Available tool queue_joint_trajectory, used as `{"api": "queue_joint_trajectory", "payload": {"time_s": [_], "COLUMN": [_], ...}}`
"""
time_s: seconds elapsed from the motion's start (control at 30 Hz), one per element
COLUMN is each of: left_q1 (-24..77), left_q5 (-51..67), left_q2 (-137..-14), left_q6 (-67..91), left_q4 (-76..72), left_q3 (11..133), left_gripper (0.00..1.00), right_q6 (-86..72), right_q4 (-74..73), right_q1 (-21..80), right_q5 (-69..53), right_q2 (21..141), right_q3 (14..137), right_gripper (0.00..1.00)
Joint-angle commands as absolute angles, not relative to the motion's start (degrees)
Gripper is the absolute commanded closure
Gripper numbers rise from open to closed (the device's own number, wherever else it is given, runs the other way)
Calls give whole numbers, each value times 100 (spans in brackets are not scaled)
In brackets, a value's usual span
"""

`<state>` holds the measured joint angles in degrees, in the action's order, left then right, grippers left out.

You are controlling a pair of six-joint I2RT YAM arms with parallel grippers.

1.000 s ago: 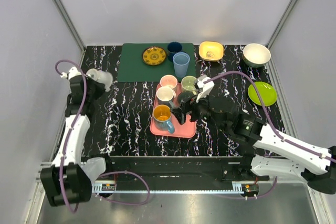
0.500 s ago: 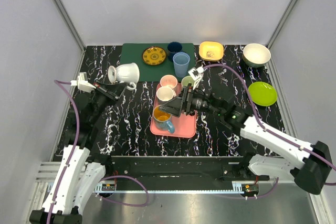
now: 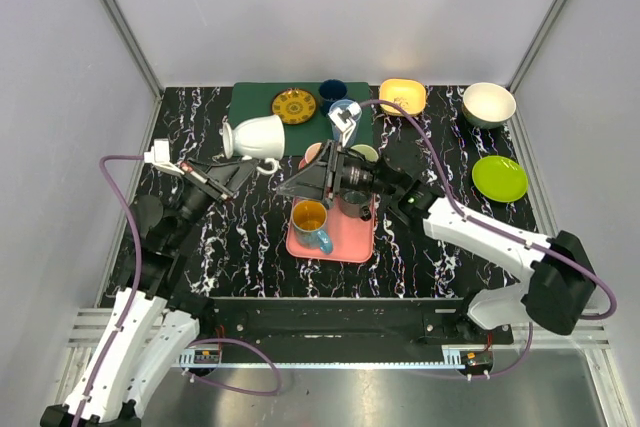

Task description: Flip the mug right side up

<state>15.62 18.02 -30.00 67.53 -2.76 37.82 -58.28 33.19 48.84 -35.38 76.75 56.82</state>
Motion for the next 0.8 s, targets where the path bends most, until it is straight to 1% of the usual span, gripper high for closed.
{"api": "queue_joint_trajectory", "payload": {"time_s": [0.0,0.2,0.47,0.57,0.6,0.63,0.7,0.73,0.77], "left_q1": [1722,1828,1889,1916,1916,1925,1925,1925,1934], "left_q5": [1969,1968,2021,2013,2013,2004,2013,1995,2013], "left_q2": [-2892,-2830,-2795,-2751,-2725,-2716,-2707,-2707,-2707], "left_q6": [6926,6908,6820,6812,6803,6803,6803,6803,6803], "left_q4": [-1300,-1318,-1231,-1204,-1187,-1195,-1187,-1187,-1187], "left_q3": [3771,3726,3797,3718,3700,3691,3656,3630,3630], "left_gripper": [100,100,100,100,100,100,100,100,100], "right_q6": [-6099,-6310,-6372,-6486,-6539,-6626,-6714,-6793,-6829], "right_q4": [3981,4279,4368,4640,4876,4991,5280,5361,5414], "right_q1": [4869,4834,4755,4702,4676,4676,4658,4650,4632], "right_q5": [-3560,-3323,-3261,-3200,-3173,-3164,-3164,-3199,-3217], "right_q2": [8059,8630,8965,9053,9070,9105,9167,9228,9263], "right_q3": [6152,6381,6530,6522,6504,6469,6469,6495,6504], "right_gripper": [14,22,27,34,39,46,57,67,72]}}
